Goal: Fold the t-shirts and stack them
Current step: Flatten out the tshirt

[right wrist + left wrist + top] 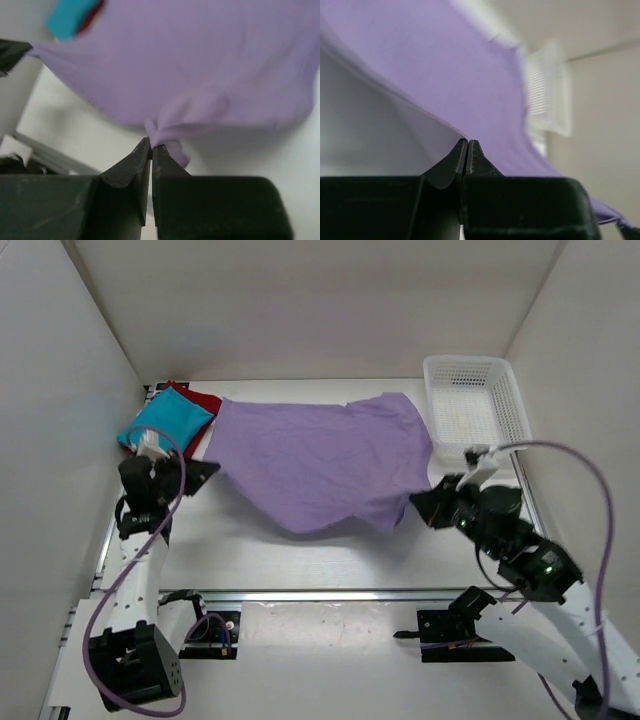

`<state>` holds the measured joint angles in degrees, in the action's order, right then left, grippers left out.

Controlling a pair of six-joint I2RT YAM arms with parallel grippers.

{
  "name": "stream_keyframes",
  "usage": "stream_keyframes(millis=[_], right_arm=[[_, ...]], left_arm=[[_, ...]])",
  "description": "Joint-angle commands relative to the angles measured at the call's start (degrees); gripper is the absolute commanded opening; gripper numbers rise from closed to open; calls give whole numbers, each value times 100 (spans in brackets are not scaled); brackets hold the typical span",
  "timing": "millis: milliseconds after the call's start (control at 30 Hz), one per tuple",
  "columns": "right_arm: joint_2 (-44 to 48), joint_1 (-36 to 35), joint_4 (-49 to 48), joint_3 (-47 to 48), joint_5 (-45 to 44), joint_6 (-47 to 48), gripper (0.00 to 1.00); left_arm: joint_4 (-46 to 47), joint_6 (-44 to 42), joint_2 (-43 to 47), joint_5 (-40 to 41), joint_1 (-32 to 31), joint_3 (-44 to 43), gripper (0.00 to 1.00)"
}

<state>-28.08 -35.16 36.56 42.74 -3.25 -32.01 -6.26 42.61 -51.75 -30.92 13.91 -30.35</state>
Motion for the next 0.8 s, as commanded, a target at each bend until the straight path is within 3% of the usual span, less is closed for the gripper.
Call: stream_keyframes(millis=[0, 67, 167, 300, 367, 433, 567, 667, 767], right_arm=[[-1012, -421, -369, 2178, -1649, 1132, 0], [-1618, -510, -464, 3277, -1846, 1652, 0], [-2795, -318, -299, 5166, -2137, 2320, 0], [-4439, 1113, 192, 8022, -551, 2490, 0], [-5109, 2393, 396, 9327, 732, 1991, 0], [-5121, 2714, -241, 9193, 1446, 1735, 0], [-5557, 4690, -1392, 8955, 4124, 50, 0], [-6654, 4195, -839, 9661, 4028, 403, 0], [-7131, 3929, -894, 9263, 3989, 705, 0]], left_arm=[[485, 694, 60, -407, -318, -1618, 0], [398, 801, -98, -258, -406, -2496, 0], [485, 1396, -571, -729, -57, -3816, 0], [916, 2066, -1082, -1188, 524, -4811, 0], [1161, 2330, -1171, -1162, 665, -5068, 0], [1232, 2549, -1363, -1171, 753, -5331, 0], [1024, 2394, -1575, -1049, 841, -5596, 0], [663, 1709, -1715, -540, 482, -5220, 0], [819, 1417, -1926, -249, 245, -4483, 0]])
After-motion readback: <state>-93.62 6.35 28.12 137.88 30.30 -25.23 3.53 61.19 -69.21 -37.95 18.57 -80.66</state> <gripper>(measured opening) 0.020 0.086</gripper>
